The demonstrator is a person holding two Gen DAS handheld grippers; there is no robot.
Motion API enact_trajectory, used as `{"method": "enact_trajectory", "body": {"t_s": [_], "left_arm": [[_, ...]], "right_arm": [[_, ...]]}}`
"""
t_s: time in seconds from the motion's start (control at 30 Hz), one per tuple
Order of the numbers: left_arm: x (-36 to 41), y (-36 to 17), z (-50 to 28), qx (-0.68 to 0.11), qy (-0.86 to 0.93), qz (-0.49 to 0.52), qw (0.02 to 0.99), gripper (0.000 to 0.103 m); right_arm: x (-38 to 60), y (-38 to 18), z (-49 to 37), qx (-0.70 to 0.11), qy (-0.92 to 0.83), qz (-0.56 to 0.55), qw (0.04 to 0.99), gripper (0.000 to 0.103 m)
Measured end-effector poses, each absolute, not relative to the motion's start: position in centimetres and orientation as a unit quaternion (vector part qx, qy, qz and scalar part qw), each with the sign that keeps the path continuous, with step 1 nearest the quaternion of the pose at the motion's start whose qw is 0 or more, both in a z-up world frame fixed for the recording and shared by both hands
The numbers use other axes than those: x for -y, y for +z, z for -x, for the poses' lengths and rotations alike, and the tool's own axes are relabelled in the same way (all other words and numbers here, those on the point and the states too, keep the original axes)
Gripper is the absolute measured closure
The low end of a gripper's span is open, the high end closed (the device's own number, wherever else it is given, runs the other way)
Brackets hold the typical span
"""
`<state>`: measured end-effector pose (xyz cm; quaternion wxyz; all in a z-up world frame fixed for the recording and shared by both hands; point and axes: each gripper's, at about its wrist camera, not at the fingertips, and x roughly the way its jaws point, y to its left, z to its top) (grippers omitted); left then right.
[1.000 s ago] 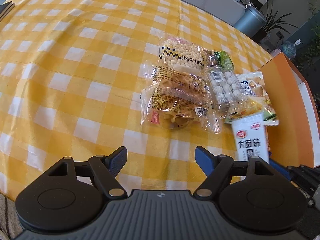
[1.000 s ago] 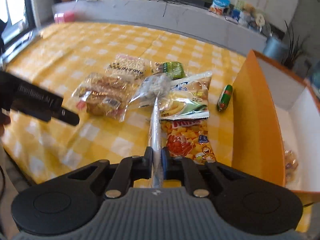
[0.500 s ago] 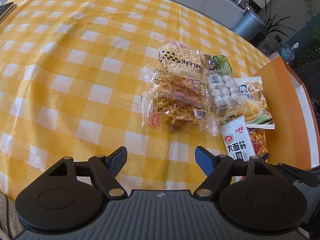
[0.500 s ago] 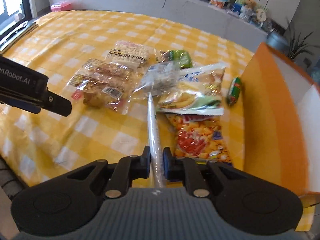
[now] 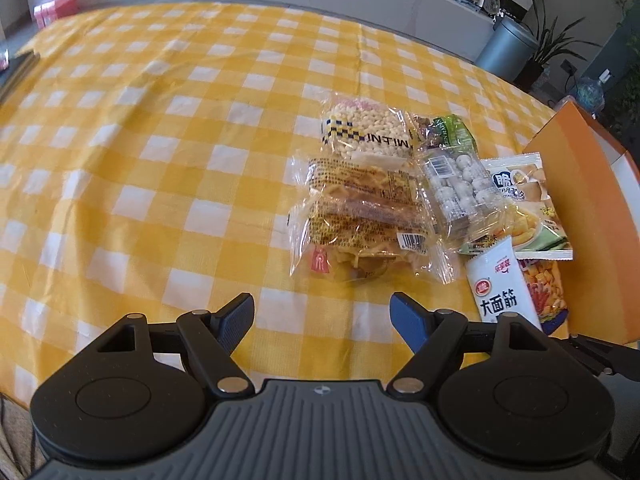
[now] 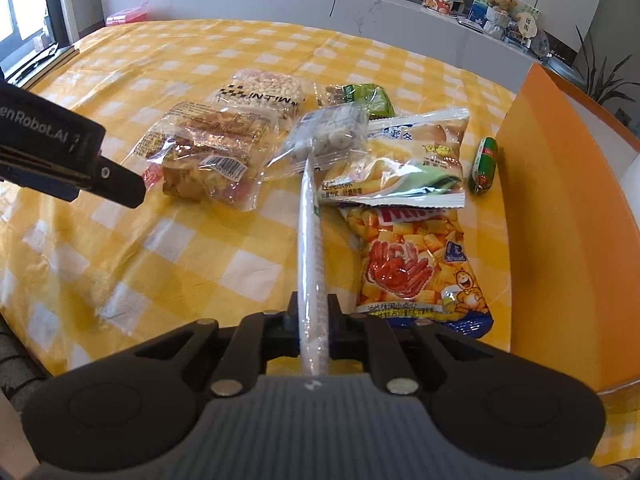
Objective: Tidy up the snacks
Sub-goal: 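Lift the white strip pack with the right gripper, then grasp a clear bread pack with the left gripper while the right holds the strip pack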
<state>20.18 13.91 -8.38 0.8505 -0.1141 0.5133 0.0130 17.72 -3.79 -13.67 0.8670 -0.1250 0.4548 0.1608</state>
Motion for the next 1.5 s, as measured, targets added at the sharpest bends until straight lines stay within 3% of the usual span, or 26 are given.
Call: {"method": "enact_trajectory", "body": {"t_s": [0.27, 0.5, 0.7, 0.83, 1.0, 1.17, 1.5], "left_arm": [[-10.1, -7.3, -20.4, -0.422, 0.016, 0.021, 0.906, 0.01], [-9.3, -5.5, -21.1, -0.403, -0.083, -0.083, 0.908, 0.009], [-6.2, -4.6, -21.7, -0.394, -0.171, -0.289, 0.856, 0.009], [-4.7, -5.8, -22.2, -0.395, -0.24, -0.359, 0.811, 0.009], [-4.4, -8.7, -23.9, -0.451, -0.343, -0.395, 0.723, 0.008], [-4.8, -10.9, -26.9, -0.47, -0.32, -0.428, 0.702, 0.008], [-7.3, -13.4, -30.3, -0.488, -0.382, -0.35, 0.703, 0.0]], "right_arm": [[5.4, -13.9, -17.7, -0.448, 0.176, 0.08, 0.873, 0.095], [6.8, -14.0, -18.2, -0.453, 0.192, 0.036, 0.87, 0.095], [7.2, -14.1, -18.1, -0.45, 0.196, 0.024, 0.871, 0.095], [7.5, -14.1, -18.2, -0.452, 0.197, 0.019, 0.87, 0.095], [7.6, -14.0, -18.0, -0.45, 0.196, 0.02, 0.871, 0.095], [7.2, -14.0, -17.9, -0.449, 0.195, 0.033, 0.871, 0.095], [7.5, -14.0, -18.0, -0.45, 0.198, 0.023, 0.87, 0.095]]}}
